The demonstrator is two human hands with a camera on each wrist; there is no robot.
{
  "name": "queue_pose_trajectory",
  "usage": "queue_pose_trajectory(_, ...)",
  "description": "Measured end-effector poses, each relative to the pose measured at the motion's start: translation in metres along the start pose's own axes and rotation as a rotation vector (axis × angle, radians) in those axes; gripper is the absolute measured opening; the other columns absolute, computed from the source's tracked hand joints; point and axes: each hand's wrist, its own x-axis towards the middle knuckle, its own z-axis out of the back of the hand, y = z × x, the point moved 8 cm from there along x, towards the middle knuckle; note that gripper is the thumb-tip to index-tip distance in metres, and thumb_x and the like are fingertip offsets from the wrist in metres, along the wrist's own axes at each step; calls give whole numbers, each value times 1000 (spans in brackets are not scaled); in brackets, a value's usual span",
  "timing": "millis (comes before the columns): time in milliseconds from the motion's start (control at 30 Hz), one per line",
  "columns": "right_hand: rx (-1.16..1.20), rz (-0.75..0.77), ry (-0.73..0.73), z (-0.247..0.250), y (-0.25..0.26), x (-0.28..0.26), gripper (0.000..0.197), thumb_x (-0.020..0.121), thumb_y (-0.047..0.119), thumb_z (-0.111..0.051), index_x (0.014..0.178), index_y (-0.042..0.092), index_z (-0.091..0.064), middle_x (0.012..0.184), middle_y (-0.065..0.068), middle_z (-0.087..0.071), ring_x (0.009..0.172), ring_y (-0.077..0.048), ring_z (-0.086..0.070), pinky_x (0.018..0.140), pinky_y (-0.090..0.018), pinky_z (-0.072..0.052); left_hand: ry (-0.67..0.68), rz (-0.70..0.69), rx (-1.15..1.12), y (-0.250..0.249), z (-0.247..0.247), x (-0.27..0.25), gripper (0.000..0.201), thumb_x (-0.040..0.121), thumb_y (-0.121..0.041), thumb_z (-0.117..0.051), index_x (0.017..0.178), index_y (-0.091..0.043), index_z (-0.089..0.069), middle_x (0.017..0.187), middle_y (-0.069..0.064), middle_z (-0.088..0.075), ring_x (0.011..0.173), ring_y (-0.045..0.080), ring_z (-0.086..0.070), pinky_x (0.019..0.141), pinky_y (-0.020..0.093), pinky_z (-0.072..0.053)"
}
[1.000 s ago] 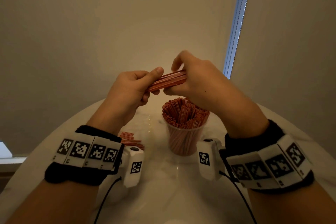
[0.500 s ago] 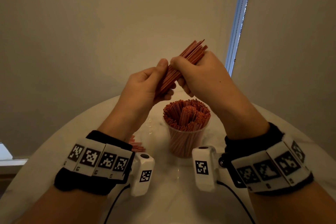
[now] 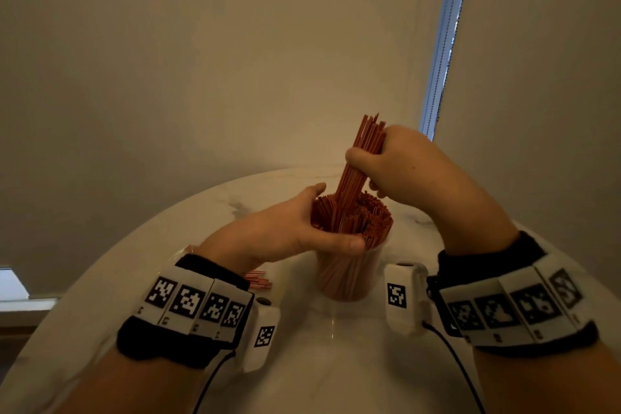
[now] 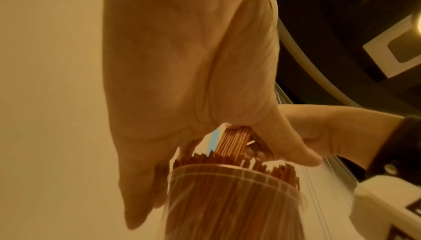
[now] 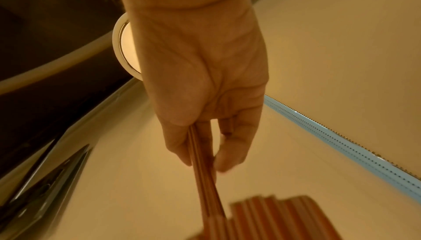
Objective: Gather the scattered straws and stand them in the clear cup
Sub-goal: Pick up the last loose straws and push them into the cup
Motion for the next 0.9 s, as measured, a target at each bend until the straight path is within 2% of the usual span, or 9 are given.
queue_pose_trajectory(100, 12, -31, 70, -10, -6, 3, 31, 93, 39, -59, 88, 10, -68, 73, -3, -74, 65, -17, -72, 66, -36, -60, 46, 0, 31, 0, -9, 0, 128, 73, -28, -93, 163, -23, -2, 131, -21, -62, 121, -3, -60, 95, 13, -48)
queue_pose_trajectory(233, -2, -42, 184, -26, -10, 4, 31, 90, 38, -65, 86, 8, -68, 72, -5, -74, 64, -20, -71, 65, -36, -58, 18, 3, 22, -1, -8, -1, 127, 73, -23, -93, 164, -20, -4, 143, -6, -59, 131, 12, -56, 116, 36, -41)
queue_pose_trajectory(333, -18, -33, 106, -25, -10, 6, 26, 87, 42, -69, 85, 16, -67, 74, -2, -71, 63, -17, -67, 62, -34, -57, 3, -4, 35, -2, -6, -2, 126, 72, -25, -93, 163, -19, -7, 143, -6, -59, 131, 11, -56, 116, 35, -41)
queue_pose_trajectory(500, 8, -42, 271, -44, -12, 4, 24, 81, 45, -76, 84, 22, -71, 63, 3, -72, 53, -11, -67, 53, -26, -53, 8, -45, 8, -3, -6, -1, 104, 73, -18, -93, 154, -19, -28, 132, -10, -64, 116, -1, -64, 95, 15, -52)
queue_pose_trajectory(567, 95, -37, 207, -38, -12, 8, 18, 82, 40, -77, 88, 23, -73, 71, 2, -74, 59, -13, -70, 59, -32, -59, 11, -52, 18, -3, -6, -1, 110, 72, -22, -93, 157, -20, -23, 135, -9, -64, 120, 2, -63, 104, 23, -50)
queue_pose_trajectory(633, 124, -38, 199, -34, -13, 9, 19, 82, 40, -77, 86, 22, -73, 70, 4, -75, 56, -15, -70, 56, -30, -59, 11, -61, 22, -3, -6, 0, 112, 72, -23, -94, 158, -22, -22, 136, -9, -64, 124, 4, -61, 110, 31, -48)
queue_pose_trajectory(733, 137, -28, 198, -32, -14, 7, 28, 85, 50, -71, 84, 22, -72, 70, 10, -74, 57, -11, -71, 59, -27, -57, 8, -63, 21, -3, -5, 0, 108, 72, -23, -94, 156, -21, -26, 135, -9, -64, 124, 5, -61, 112, 34, -47)
queue_pose_trajectory(833, 161, 28, 156, -27, -8, 7, 13, 86, 39, -73, 85, 26, -73, 76, 10, -74, 72, -7, -70, 72, -33, -58, 18, -66, 22, -5, -6, 0, 102, 72, -24, -94, 152, -22, -31, 133, -10, -65, 122, 4, -62, 110, 33, -48)
queue_pose_trajectory(900, 144, 36, 156, -28, -6, 8, 14, 87, 40, -73, 84, 27, -73, 75, 10, -73, 71, -4, -69, 71, -32, -56, 31, -80, 17, -7, -8, -1, 95, 74, -20, -93, 149, -22, -35, 134, -8, -66, 123, 6, -62, 110, 34, -48)
